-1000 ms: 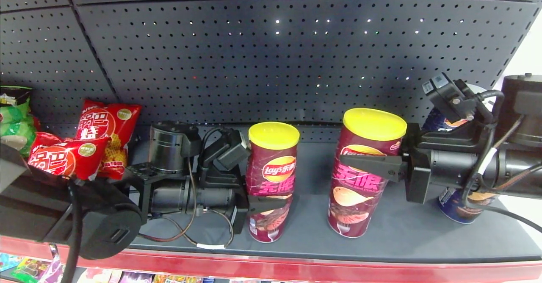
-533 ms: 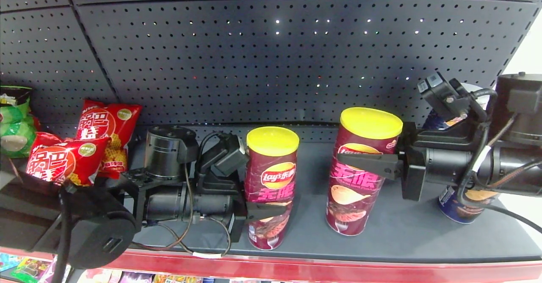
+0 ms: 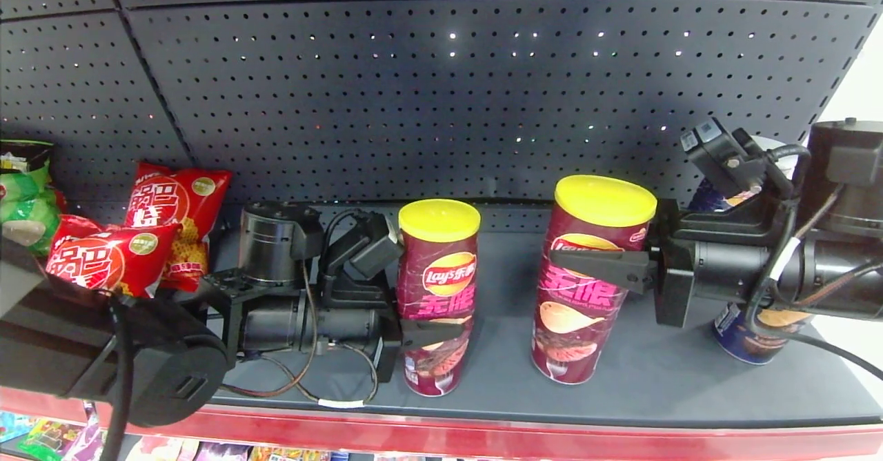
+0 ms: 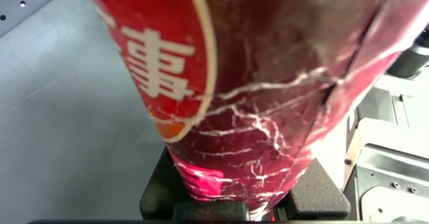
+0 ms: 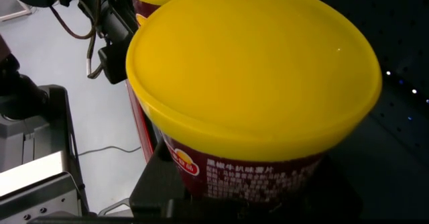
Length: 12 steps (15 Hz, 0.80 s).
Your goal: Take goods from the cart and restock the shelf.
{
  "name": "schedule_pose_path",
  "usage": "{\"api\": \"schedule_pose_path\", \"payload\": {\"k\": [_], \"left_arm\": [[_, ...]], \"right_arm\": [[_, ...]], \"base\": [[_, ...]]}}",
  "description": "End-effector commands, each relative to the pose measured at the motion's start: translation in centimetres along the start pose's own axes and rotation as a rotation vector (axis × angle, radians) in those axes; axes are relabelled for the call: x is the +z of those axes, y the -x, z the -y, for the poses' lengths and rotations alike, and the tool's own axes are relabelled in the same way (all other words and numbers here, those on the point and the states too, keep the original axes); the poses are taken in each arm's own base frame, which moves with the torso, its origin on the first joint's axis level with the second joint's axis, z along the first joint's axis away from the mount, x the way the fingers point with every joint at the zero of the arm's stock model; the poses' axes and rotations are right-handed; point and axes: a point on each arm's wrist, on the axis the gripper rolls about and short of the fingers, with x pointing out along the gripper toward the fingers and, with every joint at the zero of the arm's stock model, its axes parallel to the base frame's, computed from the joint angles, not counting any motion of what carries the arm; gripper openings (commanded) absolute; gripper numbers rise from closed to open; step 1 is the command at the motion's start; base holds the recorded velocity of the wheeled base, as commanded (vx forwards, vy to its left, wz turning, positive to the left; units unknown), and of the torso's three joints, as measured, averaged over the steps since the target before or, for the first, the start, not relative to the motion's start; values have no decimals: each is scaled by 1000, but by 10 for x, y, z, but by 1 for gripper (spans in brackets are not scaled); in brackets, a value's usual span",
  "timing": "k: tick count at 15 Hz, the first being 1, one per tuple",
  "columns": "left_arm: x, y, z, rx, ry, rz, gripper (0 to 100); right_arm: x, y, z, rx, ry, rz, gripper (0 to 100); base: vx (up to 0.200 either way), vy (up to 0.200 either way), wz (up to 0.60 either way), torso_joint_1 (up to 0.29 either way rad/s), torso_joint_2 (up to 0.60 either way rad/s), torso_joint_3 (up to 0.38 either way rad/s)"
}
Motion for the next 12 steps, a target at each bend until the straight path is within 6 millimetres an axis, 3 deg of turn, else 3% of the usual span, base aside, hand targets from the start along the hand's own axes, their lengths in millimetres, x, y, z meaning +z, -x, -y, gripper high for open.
{"api": "schedule_pose_path", "payload": {"k": [1,2,7,12], "left_arm": [[-4,-1,-1,-2,10,-13,0],[-4,-1,-1,-2,9,-12,100],[-5,4,3,0,9,-14,100],[-8,21,19,11,17,-22,100]], "right_arm": [[0,0,0,1,0,0,0],[0,0,0,1,0,0,0],[0,0,0,2,0,-1,0],[0,0,-1,0,3,1,0]], "base": [[0,0,0,0,0,0],[0,0,0,0,0,0],[0,0,0,0,0,0],[0,0,0,0,0,0]]}}
